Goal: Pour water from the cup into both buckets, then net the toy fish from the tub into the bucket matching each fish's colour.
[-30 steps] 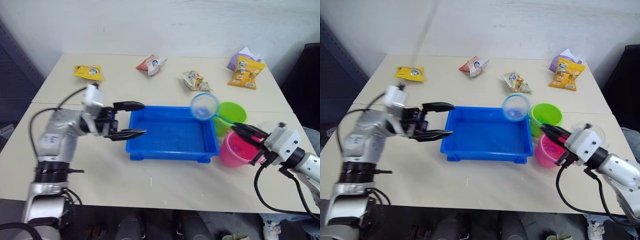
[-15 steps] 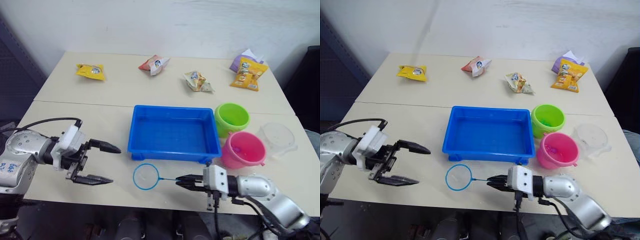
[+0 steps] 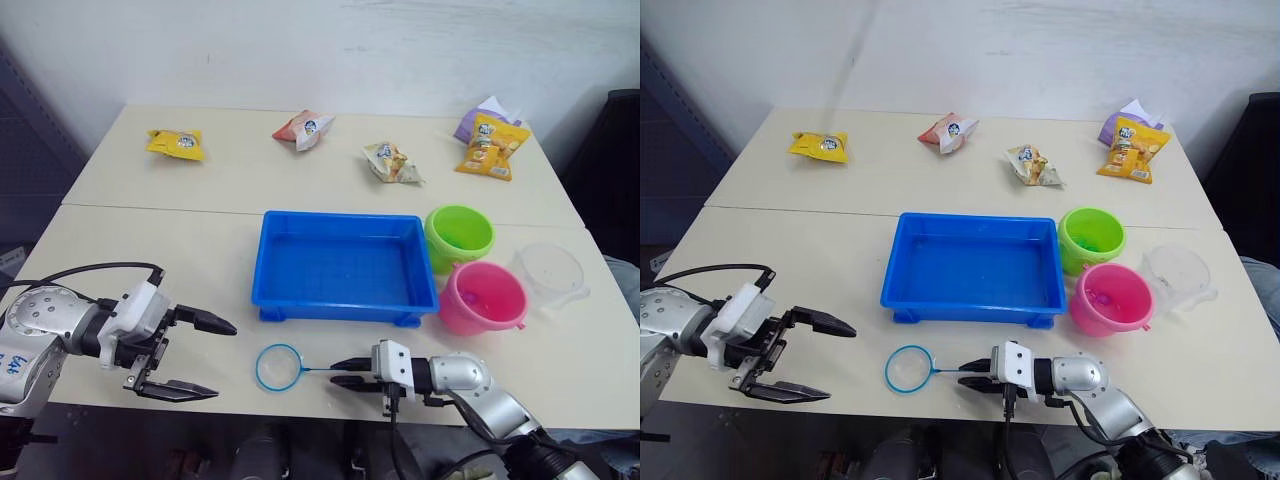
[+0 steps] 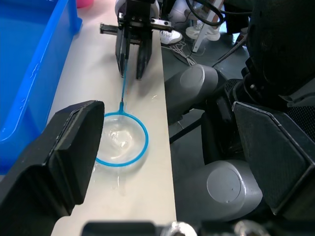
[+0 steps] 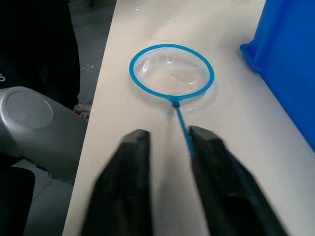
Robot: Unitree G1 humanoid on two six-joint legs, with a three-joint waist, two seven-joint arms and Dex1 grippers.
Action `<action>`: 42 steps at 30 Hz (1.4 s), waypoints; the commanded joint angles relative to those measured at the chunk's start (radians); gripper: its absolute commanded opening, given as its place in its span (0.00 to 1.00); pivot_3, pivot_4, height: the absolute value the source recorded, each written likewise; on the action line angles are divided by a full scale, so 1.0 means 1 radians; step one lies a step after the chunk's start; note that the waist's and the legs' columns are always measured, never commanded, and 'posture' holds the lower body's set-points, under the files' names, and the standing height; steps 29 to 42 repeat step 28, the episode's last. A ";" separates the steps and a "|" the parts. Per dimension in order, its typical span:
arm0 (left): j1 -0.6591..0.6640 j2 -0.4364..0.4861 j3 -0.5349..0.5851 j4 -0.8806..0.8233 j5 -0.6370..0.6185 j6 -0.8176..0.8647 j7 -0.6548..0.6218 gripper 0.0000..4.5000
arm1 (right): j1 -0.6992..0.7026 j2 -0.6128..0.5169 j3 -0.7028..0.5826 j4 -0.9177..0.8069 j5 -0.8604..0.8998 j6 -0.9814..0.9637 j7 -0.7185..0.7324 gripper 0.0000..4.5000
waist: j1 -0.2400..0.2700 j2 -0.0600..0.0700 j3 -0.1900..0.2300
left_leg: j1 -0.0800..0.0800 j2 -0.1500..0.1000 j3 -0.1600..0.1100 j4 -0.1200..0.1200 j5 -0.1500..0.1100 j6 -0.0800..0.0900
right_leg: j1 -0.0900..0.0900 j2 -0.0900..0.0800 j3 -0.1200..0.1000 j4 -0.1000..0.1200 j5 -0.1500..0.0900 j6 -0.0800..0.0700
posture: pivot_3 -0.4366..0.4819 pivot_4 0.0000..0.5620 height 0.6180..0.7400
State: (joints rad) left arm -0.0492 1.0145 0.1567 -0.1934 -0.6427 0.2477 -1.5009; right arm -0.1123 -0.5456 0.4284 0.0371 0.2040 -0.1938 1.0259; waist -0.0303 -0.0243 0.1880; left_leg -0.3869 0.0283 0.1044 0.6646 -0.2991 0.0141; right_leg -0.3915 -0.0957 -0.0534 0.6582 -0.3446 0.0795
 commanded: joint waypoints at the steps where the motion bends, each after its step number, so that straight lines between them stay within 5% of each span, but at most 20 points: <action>1: -0.007 0.005 0.041 0.014 0.002 -0.026 -0.024 1.00 | 0.041 -0.038 -0.043 -0.092 0.042 0.039 0.029 0.63 | 0.001 0.000 0.000 | 0.000 0.000 0.000 0.000 0.000 0.000 | 0.000 0.000 0.000 0.000 0.000 0.000 | 0.48 0.27 0.98; 4: -0.036 -0.028 0.056 0.072 0.062 -0.117 0.025 1.00 | 0.086 -0.101 -0.098 -0.173 0.057 0.036 0.044 0.96 | 0.002 0.000 0.000 | 0.000 0.000 0.000 0.000 0.000 0.000 | 0.000 0.000 0.000 0.000 0.000 0.000 | 0.48 0.27 0.98; 5: -0.033 -0.040 0.068 0.086 0.076 -0.141 0.042 1.00 | 0.111 -0.118 -0.132 -0.205 0.084 0.045 0.040 0.98 | 0.003 0.000 0.000 | 0.000 0.000 0.000 0.000 0.000 0.000 | 0.000 0.000 0.000 0.000 0.000 0.000 | 0.48 0.27 0.98; 11: 0.076 -0.042 0.153 0.160 0.129 -0.181 0.093 1.00 | 0.301 -0.270 -0.367 -0.381 0.249 0.077 0.087 0.98 | 0.001 0.002 0.001 | 0.000 0.000 0.000 -0.001 -0.001 0.000 | 0.000 0.000 -0.001 -0.001 0.000 0.000 | 0.48 0.27 0.98; 14: 0.071 -0.072 0.224 0.277 0.218 -0.315 0.210 1.00 | 0.407 -0.334 -0.601 -0.447 0.339 0.131 0.071 0.98 | 0.004 0.001 0.000 | 0.001 0.001 -0.001 -0.002 -0.002 0.002 | 0.001 0.000 -0.002 -0.001 0.000 0.000 | 0.48 0.27 0.98; 22: 0.160 -0.090 0.290 0.378 0.267 -0.362 0.306 1.00 | 0.496 -0.401 -1.048 -0.364 0.412 0.139 0.199 0.98 | 0.003 -0.001 0.000 | 0.002 0.000 -0.002 -0.003 -0.005 0.006 | 0.002 -0.001 -0.002 -0.003 0.000 0.000 | 0.48 0.27 0.98; 28: 0.191 -0.123 0.274 0.350 0.303 -0.403 0.365 1.00 | 0.431 -0.392 -1.053 -0.237 0.376 0.111 0.241 0.98 | 0.003 -0.001 -0.001 | 0.002 0.000 -0.002 -0.003 -0.006 0.006 | 0.003 -0.001 -0.003 -0.004 0.000 0.000 | 0.48 0.27 0.98; 42: 0.191 -0.123 0.274 0.350 0.303 -0.403 0.365 1.00 | 0.431 -0.392 -1.053 -0.237 0.376 0.111 0.241 0.98 | 0.003 -0.001 -0.001 | 0.002 0.000 -0.002 -0.003 -0.006 0.006 | 0.003 -0.001 -0.003 -0.004 0.000 0.000 | 0.48 0.27 0.98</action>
